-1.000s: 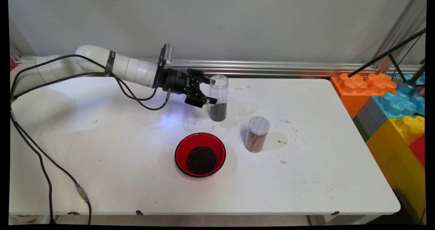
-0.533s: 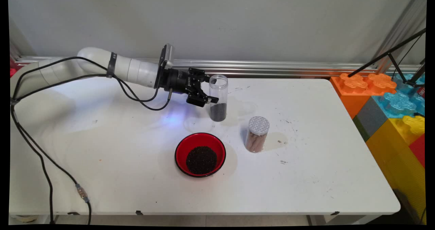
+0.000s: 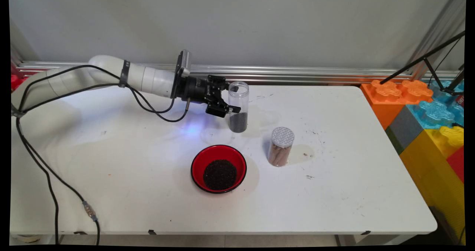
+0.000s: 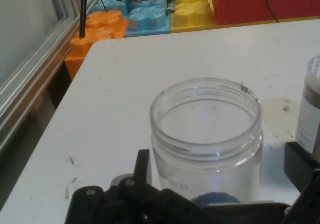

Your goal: Pick up the black seasoning powder from the table

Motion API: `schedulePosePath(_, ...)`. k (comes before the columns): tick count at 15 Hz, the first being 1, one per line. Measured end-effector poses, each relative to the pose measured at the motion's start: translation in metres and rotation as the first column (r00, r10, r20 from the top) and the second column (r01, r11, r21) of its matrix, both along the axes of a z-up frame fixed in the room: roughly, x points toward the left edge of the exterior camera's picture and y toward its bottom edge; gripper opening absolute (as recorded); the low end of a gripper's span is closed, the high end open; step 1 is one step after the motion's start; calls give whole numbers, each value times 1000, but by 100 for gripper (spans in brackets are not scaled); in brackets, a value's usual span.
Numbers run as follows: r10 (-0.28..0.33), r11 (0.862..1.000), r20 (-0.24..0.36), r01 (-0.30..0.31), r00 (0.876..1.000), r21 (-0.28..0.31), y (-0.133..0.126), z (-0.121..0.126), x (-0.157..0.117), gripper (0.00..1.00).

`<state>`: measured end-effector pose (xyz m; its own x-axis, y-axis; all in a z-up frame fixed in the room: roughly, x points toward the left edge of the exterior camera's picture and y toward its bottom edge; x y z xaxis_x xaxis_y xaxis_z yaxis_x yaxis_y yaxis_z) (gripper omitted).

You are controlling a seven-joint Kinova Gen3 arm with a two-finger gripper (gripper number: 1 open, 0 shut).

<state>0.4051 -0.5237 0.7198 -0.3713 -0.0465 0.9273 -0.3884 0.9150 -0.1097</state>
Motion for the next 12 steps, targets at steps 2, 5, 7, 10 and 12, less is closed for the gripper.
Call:
schedulePosePath(2, 0, 1000, -7, 0, 1000, -2, -2, -3, -1, 100)
schedulePosePath(5, 2, 1000, -15, -2, 1000, -3, -4, -8, -2, 100)
schedulePosePath(7, 4, 1000, -18, -4, 1000, -3, -5, -11, -1, 100)
schedulePosePath(10, 5, 1000, -30, -5, 1000, 1, -5, -15, -3, 100)
schedulePosePath(12, 6, 1000, -41, -6, 999, 2, -5, -17, -4, 100)
